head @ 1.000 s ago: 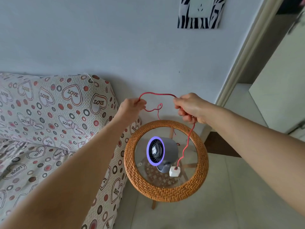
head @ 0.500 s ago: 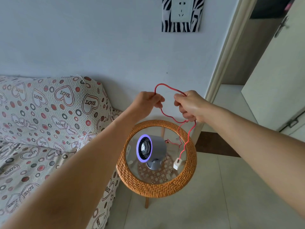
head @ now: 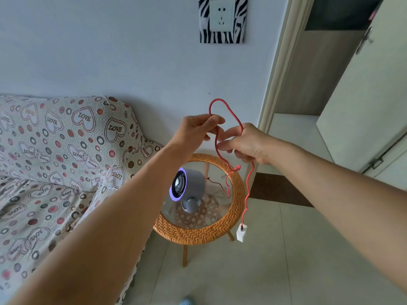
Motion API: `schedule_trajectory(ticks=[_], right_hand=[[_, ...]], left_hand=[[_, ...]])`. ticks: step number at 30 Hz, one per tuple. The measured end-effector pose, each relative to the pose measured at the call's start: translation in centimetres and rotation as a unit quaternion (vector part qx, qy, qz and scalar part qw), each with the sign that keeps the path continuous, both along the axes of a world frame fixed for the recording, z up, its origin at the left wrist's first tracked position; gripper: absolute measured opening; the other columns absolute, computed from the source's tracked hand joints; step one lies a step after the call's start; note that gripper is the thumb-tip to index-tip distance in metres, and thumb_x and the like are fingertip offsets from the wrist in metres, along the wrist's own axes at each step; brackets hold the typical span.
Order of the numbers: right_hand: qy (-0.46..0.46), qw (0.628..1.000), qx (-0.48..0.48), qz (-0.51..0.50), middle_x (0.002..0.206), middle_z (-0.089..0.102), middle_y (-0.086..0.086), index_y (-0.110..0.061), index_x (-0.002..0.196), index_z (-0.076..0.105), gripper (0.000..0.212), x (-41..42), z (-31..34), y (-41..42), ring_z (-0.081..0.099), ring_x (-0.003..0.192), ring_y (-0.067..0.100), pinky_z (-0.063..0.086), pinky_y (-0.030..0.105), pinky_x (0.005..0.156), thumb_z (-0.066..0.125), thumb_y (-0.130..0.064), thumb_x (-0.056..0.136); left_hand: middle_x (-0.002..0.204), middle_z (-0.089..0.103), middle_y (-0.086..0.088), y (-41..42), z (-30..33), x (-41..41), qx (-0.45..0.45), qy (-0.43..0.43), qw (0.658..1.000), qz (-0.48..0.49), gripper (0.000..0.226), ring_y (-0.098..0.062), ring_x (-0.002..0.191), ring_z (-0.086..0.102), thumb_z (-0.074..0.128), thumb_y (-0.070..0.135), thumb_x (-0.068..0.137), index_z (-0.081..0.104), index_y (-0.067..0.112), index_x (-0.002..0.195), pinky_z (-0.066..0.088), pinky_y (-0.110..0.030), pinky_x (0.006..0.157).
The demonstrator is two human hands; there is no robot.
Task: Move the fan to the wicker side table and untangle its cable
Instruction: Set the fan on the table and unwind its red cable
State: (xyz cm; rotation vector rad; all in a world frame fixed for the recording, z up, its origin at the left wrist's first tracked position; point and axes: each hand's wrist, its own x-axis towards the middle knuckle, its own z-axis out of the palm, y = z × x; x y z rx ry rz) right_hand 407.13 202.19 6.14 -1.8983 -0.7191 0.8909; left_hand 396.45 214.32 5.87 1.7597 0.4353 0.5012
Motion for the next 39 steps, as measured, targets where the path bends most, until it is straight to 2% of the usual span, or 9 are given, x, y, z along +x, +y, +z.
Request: schedule_trajectory(ticks=[4,9,12,20,27,31,34,37,39], right_hand=[[0.019,0.998,0.014,0.061,0.067,0.054,0.004,-0.01,0.097,0.075,0.016,-1.2,-0.1,-1.9,0.03,0.038,0.009,0.022,0.021,0.039,0.07,-0.013,0.081],[0.064,0.991,0.013,0.119,0.06,0.044,0.002,0.005,0.103,0.067,0.038,-2.1,0.4,-4.0,0.025,0.044,0.01,0.017,0.022,0.042,0.072,-0.023,0.078],[0.048,0.995,0.039,0.077,0.059,0.052,0.005,-0.002,0.09,0.073,0.016,-2.6,0.4,-4.9,0.028,0.037,0.009,0.018,0.02,0.039,0.071,-0.017,0.085],[0.019,0.993,0.104,-0.047,0.064,0.057,0.006,-0.004,0.087,0.071,0.016,-2.1,0.5,-6.2,0.03,0.03,0.006,0.021,0.016,0.033,0.061,-0.014,0.093],[-0.049,0.987,0.085,-0.129,0.066,0.061,0.009,0.002,0.089,0.07,0.019,-1.5,-1.2,-7.4,0.033,0.03,0.007,0.024,0.016,0.031,0.064,-0.016,0.089],[-0.068,0.983,0.063,-0.161,0.061,0.06,0.005,-0.001,0.085,0.069,0.019,-0.9,-2.9,-8.5,0.038,0.03,0.005,0.028,0.014,0.03,0.066,-0.019,0.089],[-0.085,0.979,0.037,-0.184,0.059,0.058,0.002,-0.004,0.082,0.067,0.018,-0.3,-4.2,-9.1,0.043,0.031,0.002,0.031,0.012,0.031,0.067,-0.021,0.088],[-0.088,0.974,0.02,-0.206,0.064,0.054,0.0,-0.006,0.082,0.064,0.017,0.3,-5.8,-9.5,0.047,0.048,0.008,0.034,0.019,0.043,0.067,-0.022,0.088],[-0.072,0.971,0.015,-0.23,0.065,0.05,-0.002,-0.011,0.079,0.06,0.016,0.9,-6.6,-9.6,0.043,0.052,0.009,0.032,0.021,0.047,0.067,-0.021,0.088]], left_hand=[[0.08,0.074,0.002,-2.2,-0.3,-1.0,-0.025,-0.024,0.999,0.018,0.016,0.0,0.074,0.067,0.058,0.024,0.097,0.073,0.019,0.099,0.047,-0.016,0.067],[0.078,0.075,0.003,-4.1,-1.0,-2.0,-0.092,-0.051,0.994,0.037,0.012,-0.01,0.079,0.071,0.062,0.024,0.095,0.075,0.02,0.095,0.052,-0.034,0.08],[0.085,0.077,-0.002,-5.1,-1.4,-2.1,-0.147,-0.062,0.987,0.025,0.018,-0.018,0.084,0.072,0.058,0.026,0.097,0.074,0.018,0.096,0.054,-0.04,0.088],[0.12,0.071,-0.007,-8.8,-5.7,-3.3,-0.196,0.111,0.968,-0.109,0.064,-0.019,0.115,0.065,0.018,0.053,0.103,0.063,0.012,0.124,0.042,-0.037,0.106],[0.094,0.075,-0.004,-11.8,-9.6,-5.3,-0.171,0.13,0.967,-0.134,0.022,-0.016,0.094,0.071,0.053,0.023,0.099,0.071,0.011,0.096,0.05,-0.03,0.099],[0.09,0.071,-0.008,-11.1,-10.9,-6.7,-0.163,0.152,0.97,-0.095,0.023,-0.026,0.097,0.067,0.054,0.024,0.098,0.07,0.008,0.094,0.05,-0.036,0.101],[0.075,0.066,-0.002,-10.0,-11.5,-8.0,-0.153,0.156,0.973,-0.077,0.027,-0.025,0.082,0.062,0.054,0.028,0.098,0.069,0.017,0.077,0.05,-0.041,0.1],[0.057,0.054,0.009,-9.0,-12.4,-9.2,-0.143,0.17,0.974,-0.054,0.036,-0.008,0.056,0.05,0.052,0.031,0.099,0.064,0.022,0.065,0.048,-0.031,0.077],[0.057,0.048,0.009,-8.4,-13.1,-10.2,-0.116,0.189,0.974,-0.049,0.034,-0.007,0.053,0.045,0.051,0.03,0.1,0.063,0.02,0.07,0.043,-0.027,0.071]])
